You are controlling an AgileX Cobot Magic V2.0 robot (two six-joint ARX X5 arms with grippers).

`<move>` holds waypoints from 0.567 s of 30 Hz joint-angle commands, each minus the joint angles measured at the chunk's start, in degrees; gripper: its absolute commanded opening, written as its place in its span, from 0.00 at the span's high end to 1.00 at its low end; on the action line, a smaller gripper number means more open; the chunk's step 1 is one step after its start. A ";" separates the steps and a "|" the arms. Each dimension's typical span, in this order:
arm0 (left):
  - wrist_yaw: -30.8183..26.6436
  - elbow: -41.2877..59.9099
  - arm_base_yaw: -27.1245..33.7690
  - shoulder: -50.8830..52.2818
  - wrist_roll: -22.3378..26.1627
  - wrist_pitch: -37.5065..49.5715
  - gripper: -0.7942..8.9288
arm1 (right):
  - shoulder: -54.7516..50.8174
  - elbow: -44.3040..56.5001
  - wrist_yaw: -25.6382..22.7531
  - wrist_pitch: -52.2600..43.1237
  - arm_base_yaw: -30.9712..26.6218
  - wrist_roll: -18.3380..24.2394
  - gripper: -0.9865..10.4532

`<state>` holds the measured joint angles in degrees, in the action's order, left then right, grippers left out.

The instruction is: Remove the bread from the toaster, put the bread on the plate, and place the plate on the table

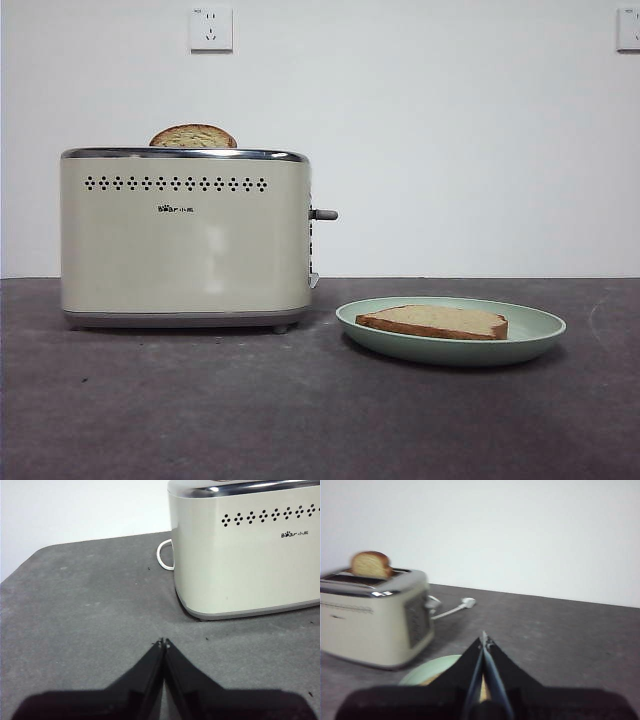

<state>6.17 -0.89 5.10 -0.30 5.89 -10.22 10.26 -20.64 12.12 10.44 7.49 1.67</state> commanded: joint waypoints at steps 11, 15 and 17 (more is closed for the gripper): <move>-0.04 0.72 0.15 0.11 -0.52 0.26 0.92 | -10.16 20.37 -9.64 -3.41 0.00 -8.48 0.91; -0.07 0.72 0.15 0.11 -0.52 0.26 0.92 | -10.16 20.37 -9.46 -0.09 0.00 -7.78 0.91; -0.07 0.72 0.15 0.11 -0.52 0.28 0.92 | -10.16 20.37 -9.44 -0.11 0.00 -8.48 0.91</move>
<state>6.15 -0.89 5.10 -0.30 5.89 -10.22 0.23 -0.84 2.59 9.61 7.49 -5.80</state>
